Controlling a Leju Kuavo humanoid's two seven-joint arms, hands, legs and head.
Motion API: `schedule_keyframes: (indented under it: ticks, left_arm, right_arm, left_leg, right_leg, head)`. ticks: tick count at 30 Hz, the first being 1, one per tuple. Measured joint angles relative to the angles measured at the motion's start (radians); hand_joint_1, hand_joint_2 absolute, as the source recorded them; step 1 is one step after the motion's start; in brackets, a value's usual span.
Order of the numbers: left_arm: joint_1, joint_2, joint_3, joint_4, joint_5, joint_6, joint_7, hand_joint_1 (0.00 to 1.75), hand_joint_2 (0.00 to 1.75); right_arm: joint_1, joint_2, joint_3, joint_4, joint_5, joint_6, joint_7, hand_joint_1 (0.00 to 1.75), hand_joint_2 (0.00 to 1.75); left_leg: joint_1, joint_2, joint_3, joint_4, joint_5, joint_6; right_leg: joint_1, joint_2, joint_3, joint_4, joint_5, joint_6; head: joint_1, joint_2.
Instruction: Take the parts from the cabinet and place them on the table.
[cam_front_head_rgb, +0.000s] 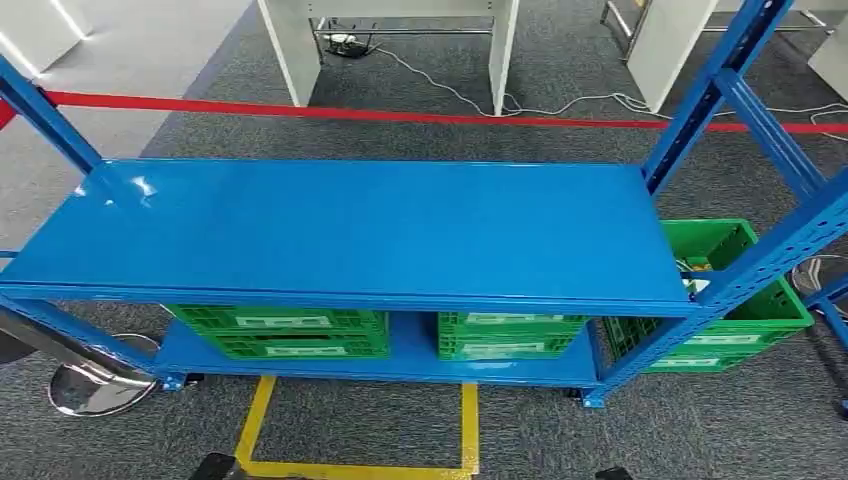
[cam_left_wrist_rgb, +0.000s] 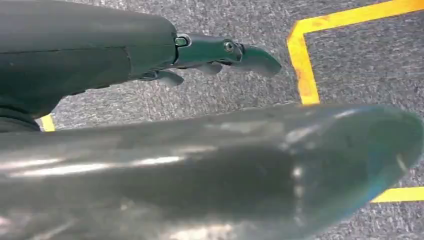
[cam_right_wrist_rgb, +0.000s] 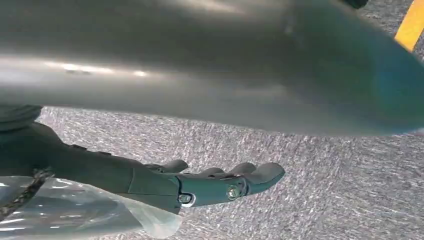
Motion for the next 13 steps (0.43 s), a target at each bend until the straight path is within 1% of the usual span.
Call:
schedule_keyframes:
  ticks: [13]
  left_arm:
    - [-0.025, -0.073, 0.201, 0.143, -0.13, -0.157, 0.0, 0.0, 0.0]
  right_arm:
    - [-0.008, 0.115, -0.247, 0.173, 0.168, 0.156, -0.038, 0.0, 0.0]
  left_leg:
    - [0.0, 0.0, 0.0, 0.0, 0.0, 0.0]
  right_leg:
    - [0.0, 0.0, -0.001, 0.0, 0.0, 0.0]
  head:
    - [0.0, 0.0]
